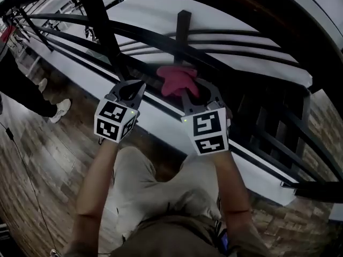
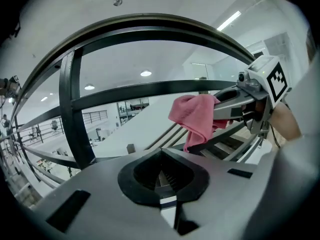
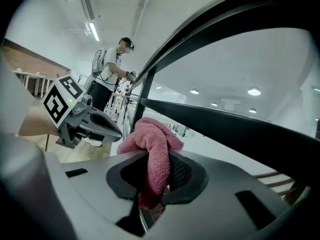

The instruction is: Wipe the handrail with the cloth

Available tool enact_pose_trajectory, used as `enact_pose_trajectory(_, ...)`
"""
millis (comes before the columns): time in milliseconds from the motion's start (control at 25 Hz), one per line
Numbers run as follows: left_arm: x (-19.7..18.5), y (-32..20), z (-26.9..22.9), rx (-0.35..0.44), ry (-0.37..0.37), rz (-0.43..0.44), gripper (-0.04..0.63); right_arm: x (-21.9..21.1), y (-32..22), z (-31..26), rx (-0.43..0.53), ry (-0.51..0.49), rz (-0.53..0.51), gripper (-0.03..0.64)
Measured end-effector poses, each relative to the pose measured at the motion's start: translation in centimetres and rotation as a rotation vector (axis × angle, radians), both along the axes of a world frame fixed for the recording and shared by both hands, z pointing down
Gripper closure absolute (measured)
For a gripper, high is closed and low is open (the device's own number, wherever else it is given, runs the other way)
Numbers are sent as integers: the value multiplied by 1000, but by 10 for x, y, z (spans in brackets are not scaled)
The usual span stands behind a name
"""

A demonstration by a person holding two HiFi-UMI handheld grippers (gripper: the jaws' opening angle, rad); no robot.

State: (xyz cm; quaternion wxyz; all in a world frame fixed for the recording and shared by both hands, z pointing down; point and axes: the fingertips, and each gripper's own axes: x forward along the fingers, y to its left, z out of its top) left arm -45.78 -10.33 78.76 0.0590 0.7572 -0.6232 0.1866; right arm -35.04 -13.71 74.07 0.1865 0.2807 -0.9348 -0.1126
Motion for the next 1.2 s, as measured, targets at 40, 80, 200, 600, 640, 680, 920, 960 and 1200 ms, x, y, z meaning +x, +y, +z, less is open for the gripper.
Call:
enact_pose_trajectory(40,0,0,-4,1,-5,0,578,-7,0,-6,17,-3,-4,541)
enact_pose_trajectory(80,-2,0,-8,2,-13,1,578,-15,1,-14,40,-2,-5,541)
enact_pose_trajectory(200,-16,9,-25,4,-53,-3,578,-40,9,-52,132,9,-28,541)
enact_pose_trajectory(600,-82,9,-58,32,-28,-141,578,-149,21,-122,253,55,-236,541)
enact_pose_trajectory(640,-90,11,-52,25,-20,-157,578,-158,30,-112,239,61,-267,541)
enact_pose_trajectory(680,-99,15,-46,15,-16,-175,578,-170,37,-97,225,79,-296,541)
enact_pose_trajectory(920,-133,33,13,-31,-29,-272,578,-233,9,22,118,275,-279,541)
enact_pose_trajectory(960,-131,37,23,-34,-30,-287,578,-235,3,37,80,295,-264,541)
enact_pose_trajectory(1200,-161,52,50,-85,1,-337,578,-287,-22,74,-1,431,-164,541)
